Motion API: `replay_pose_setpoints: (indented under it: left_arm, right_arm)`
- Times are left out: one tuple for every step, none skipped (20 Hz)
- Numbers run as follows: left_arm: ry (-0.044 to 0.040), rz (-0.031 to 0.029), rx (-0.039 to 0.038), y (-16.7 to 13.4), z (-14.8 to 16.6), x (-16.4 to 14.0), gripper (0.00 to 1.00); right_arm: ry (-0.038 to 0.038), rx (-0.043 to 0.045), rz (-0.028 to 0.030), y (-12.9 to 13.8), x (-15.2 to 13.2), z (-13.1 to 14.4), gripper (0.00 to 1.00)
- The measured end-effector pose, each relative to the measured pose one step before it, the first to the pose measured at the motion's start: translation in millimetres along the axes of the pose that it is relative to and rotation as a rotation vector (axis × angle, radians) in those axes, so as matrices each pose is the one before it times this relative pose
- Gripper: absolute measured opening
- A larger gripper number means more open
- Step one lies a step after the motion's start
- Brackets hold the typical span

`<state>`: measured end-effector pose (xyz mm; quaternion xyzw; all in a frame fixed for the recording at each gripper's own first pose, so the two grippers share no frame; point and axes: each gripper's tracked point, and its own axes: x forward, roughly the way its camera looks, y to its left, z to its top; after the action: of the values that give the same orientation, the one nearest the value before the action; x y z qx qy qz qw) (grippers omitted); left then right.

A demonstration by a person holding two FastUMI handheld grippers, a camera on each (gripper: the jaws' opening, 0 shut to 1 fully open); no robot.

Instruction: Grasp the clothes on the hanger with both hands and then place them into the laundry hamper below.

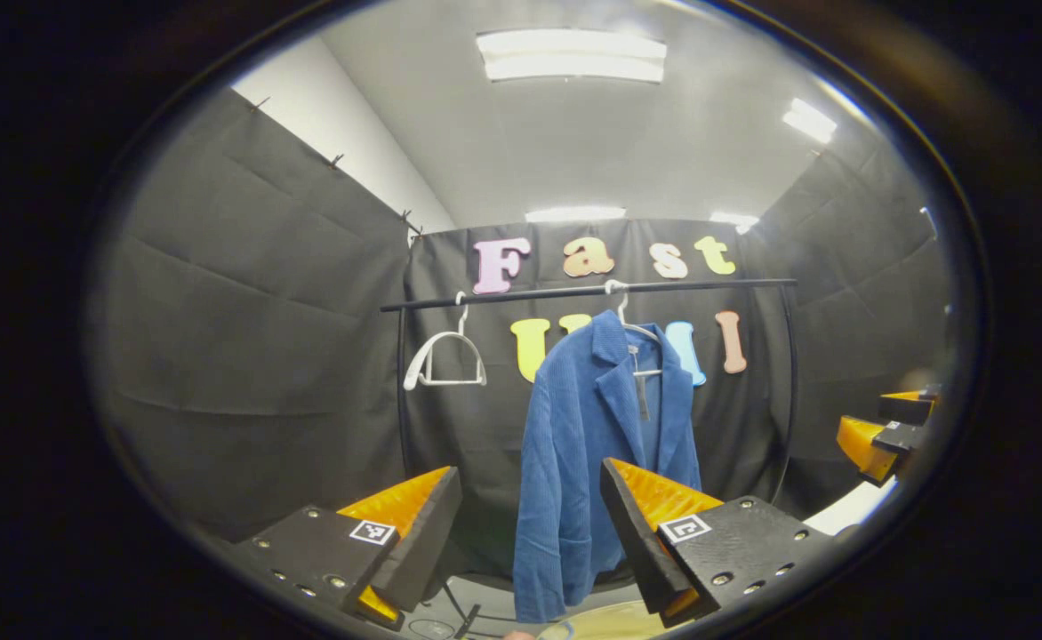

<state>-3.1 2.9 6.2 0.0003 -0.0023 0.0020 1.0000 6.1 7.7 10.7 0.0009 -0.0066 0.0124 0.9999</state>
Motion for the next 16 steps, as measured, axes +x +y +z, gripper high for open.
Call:
replay_pose_setpoints:
  left_arm:
    - [0.00370, 0.00066, 0.00379, 0.19, 1.51, 1.42, 0.92]
    - [-0.00101, 0.00016, 0.00508, 0.40, 1.33, 0.65, 0.91]
    - [-0.00682, -0.00460, 0.00411, -1.86, 4.71, 1.04, 0.91]
    - [-0.01060, -0.00522, 0.00329, -2.75, 5.87, 1.79, 0.91]
    - [-0.01004, -0.00533, 0.00261, -2.21, 6.90, 3.38, 0.91]
    - [-0.00695, -0.00404, -0.00034, -2.43, 3.82, 3.22, 0.91]
    - [-0.00498, -0.00248, -0.00270, -3.41, 4.55, 4.98, 0.91]
    - [-0.00365, -0.00090, -0.00353, -3.07, 2.86, 4.29, 0.91]
    - [0.00069, 0.00001, -0.00276, -4.28, 3.38, 5.45, 0.91]
    - [0.00181, 0.00028, -0.00204, -3.60, 0.30, 4.26, 0.91]
    - [0.00068, -0.00331, -0.00343, -4.85, 3.88, 4.66, 0.91]
    - [-0.00342, -0.00187, -0.00276, -4.54, 4.03, 4.42, 0.91]
    - [-0.00224, 0.00082, -0.00185, -2.79, 4.22, 5.96, 0.91]
    - [-0.00125, 0.00109, -0.00214, -2.38, 1.88, 5.72, 0.91]
    - [-0.00147, 0.00408, -0.00353, -1.99, 2.72, 5.97, 0.91]
    - [-0.00256, 0.00330, -0.00635, -1.76, 3.95, 9.04, 0.91]
  right_arm:
    - [0.00097, 0.00600, 0.00606, 1.07, 1.51, 2.11, 0.96]
    - [0.00092, 0.00798, 0.00459, -0.44, 1.02, 2.59, 0.96]
    - [-0.00191, 0.00894, 0.00203, -0.82, 2.18, 3.25, 0.96]
    - [-0.00282, 0.00671, 0.00078, -1.00, 1.47, 3.41, 0.96]
    - [-0.00354, 0.00254, 0.00345, -0.15, 3.56, 4.01, 0.96]
    - [-0.00371, -0.00202, 0.00784, 1.32, 3.80, 3.62, 0.96]
    - [-0.00616, -0.00567, 0.00849, 0.20, 4.40, 3.86, 0.96]
    - [-0.00931, -0.00755, 0.00885, 0.30, 6.33, 5.64, 0.96]
    - [-0.01118, -0.00389, 0.00891, 0.56, 6.10, 6.18, 0.96]
    - [-0.00833, 0.00026, 0.01371, 2.34, 6.61, 5.15, 0.96]
    - [-0.00826, 0.00189, 0.01407, 2.78, 7.75, 6.08, 0.96]
    - [-0.01309, 0.00090, 0.01192, 1.30, 9.19, 6.35, 0.96]
    - [-0.01140, -0.00101, 0.00990, 1.29, 9.55, 7.30, 0.96]
    - [-0.01179, -0.00044, 0.00944, 1.08, 9.32, 5.82, 0.96]
    - [-0.01167, -0.00124, 0.01414, 2.57, 9.79, 6.39, 0.96]
    - [-0.01217, -0.00158, 0.01365, 2.44, 9.91, 5.67, 0.95]
